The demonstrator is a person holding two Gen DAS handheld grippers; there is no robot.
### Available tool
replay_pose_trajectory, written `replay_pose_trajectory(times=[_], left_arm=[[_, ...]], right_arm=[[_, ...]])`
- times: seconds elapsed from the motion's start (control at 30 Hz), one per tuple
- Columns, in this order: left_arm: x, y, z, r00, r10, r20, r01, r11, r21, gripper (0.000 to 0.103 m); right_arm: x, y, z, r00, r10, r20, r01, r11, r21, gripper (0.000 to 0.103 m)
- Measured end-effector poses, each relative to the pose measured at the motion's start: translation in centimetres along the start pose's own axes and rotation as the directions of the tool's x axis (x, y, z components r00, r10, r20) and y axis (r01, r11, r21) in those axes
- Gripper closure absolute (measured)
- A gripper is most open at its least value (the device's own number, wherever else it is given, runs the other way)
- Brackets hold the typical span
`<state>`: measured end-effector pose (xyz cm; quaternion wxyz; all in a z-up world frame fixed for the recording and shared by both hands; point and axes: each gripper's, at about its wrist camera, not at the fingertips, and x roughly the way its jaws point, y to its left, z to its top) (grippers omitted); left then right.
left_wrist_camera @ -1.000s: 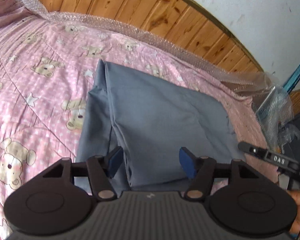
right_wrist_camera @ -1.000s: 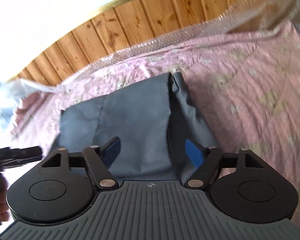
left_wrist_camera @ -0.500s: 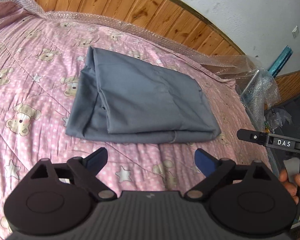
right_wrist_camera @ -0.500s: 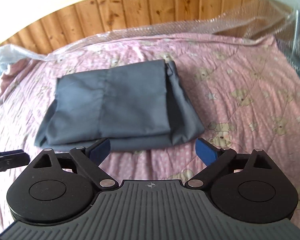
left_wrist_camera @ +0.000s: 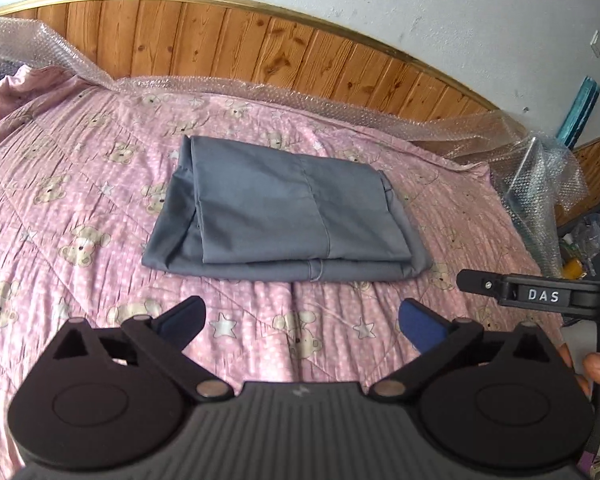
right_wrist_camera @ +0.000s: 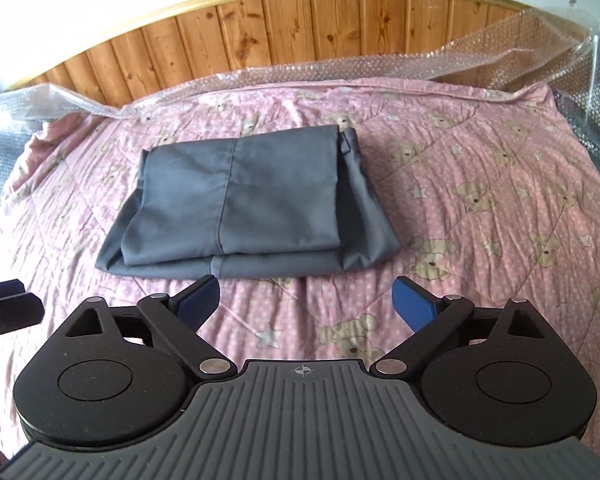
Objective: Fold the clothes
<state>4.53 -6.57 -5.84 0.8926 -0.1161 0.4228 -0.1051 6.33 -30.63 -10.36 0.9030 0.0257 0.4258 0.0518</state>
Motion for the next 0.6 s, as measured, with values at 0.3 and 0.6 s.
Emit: replay_pose_trajectory(times=[0.3, 0.6], left_arm=[[0.0, -6.2, -2.2, 0.999, 0.043, 0.001, -0.043, 0.989, -0.144, 0.000], [0.2, -9.9, -2.7, 0.990, 0.135, -0.028, -0.137, 0.986, -0.099, 0.000]], right_arm=[[-2.3, -3.5, -1.5, 0.997, 0.074, 0.025, -0.072, 0.995, -0.064, 0.005], [-3.1, -5.5, -2.3, 0.993, 0.115, 0.035, -0.112, 0.991, -0.079, 0.005]])
